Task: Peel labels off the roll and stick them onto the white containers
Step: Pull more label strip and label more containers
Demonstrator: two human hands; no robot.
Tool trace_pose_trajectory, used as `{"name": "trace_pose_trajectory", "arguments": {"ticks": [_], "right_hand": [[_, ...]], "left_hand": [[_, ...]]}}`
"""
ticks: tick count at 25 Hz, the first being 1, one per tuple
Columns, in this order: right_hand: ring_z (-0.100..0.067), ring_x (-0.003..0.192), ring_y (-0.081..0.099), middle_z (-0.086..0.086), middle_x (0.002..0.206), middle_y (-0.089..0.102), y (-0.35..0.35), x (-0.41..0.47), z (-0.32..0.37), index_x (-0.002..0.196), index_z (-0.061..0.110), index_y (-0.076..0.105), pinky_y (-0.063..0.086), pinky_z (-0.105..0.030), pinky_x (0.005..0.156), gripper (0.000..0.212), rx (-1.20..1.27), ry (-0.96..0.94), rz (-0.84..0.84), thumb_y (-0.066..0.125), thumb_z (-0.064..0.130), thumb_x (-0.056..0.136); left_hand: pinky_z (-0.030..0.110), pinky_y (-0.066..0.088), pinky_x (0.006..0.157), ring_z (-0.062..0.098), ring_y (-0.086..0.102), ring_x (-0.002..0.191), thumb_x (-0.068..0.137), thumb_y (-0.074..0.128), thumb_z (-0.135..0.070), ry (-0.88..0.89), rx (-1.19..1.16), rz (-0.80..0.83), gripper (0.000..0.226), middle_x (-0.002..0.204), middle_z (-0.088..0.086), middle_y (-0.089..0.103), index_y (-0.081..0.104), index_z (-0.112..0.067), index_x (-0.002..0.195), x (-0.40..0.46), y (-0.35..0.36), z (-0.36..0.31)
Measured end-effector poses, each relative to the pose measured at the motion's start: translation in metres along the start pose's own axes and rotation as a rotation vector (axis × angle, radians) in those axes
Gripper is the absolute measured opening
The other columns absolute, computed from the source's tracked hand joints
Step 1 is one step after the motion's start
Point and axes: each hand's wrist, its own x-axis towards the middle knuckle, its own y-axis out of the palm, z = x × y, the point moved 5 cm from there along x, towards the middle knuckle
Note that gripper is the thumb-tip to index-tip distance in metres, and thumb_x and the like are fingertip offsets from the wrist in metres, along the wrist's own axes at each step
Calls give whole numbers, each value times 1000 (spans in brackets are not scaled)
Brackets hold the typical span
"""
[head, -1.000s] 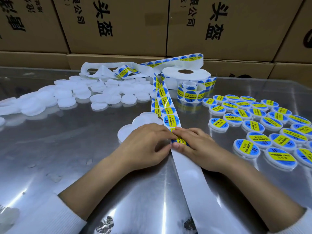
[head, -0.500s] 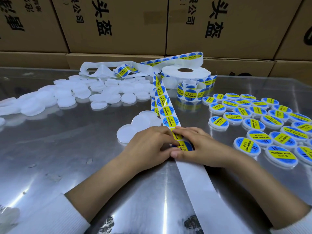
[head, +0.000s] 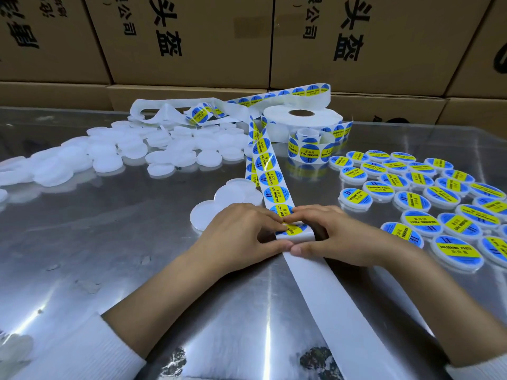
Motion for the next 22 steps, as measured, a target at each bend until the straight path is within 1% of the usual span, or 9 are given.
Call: {"name": "trace_pose_trajectory", "arguments": {"ticks": [3,7,9,11,13,15,17,20,22], "right_hand": [[-10,116,38,10,123,53,0,2,3,117,48,54,29,-20,91,43,-10,-5,-77,67,51,76],[-13,113,43,11,116,56,1,3,4,110,45,58,34,-24,95,37,-19,-9,-129,62,54,75],[-12,108,43,12,115,56,1,3,5,104,47,57,35,-23,93,29,-12,-6,-156,61,54,76],[-12,107,43,14,116,55,1,2,6,106,43,60,36,-25,93,28,-26,4,-178,62,50,79],[-13,108,42,12,117,54,-1,2,7,113,34,60,37,-28,93,32,-60,20,-185,64,43,83],[-16,109,42,9,118,53,-1,2,6,116,27,59,37,-29,92,35,-80,35,-172,64,40,84],[-17,116,38,9,124,50,1,2,6,123,27,54,33,-27,93,44,-81,56,-138,63,44,84],[-14,132,25,11,145,35,6,2,5,143,33,29,23,-24,100,71,-42,103,-84,62,50,82],[-14,137,19,10,151,25,6,1,3,147,33,17,20,-25,103,83,-16,130,-71,62,52,81]], "left_hand": [[25,45,78,8,61,102,87,60,-47,-9,-7,-6,25,115,-19,66,70,-38,108,-1,1,1],[21,43,69,5,63,89,91,56,-42,-14,-89,-11,20,108,-21,69,71,-40,104,-2,-1,1],[23,41,65,6,59,78,93,52,-42,-24,-98,1,22,102,-20,70,72,-38,100,-2,1,2],[29,43,62,11,53,68,94,46,-47,-51,-103,-12,31,87,-11,71,73,-33,92,-2,2,6],[36,48,66,13,58,71,93,45,-48,-122,-168,-59,33,79,-6,70,72,-31,88,-2,0,11],[34,50,75,4,63,81,92,56,-37,-147,-290,-160,16,85,-14,71,72,-34,92,-2,-5,12],[30,50,77,2,62,79,89,64,-25,-136,-319,-278,10,85,-16,71,74,-28,91,-2,-13,12],[22,48,73,5,61,74,86,67,-15,-151,-333,-464,9,81,-15,70,73,-21,86,-4,-30,18],[14,44,70,1,59,70,88,65,-12,-191,-420,-587,10,78,-17,67,70,-21,86,-6,-42,25]]}}
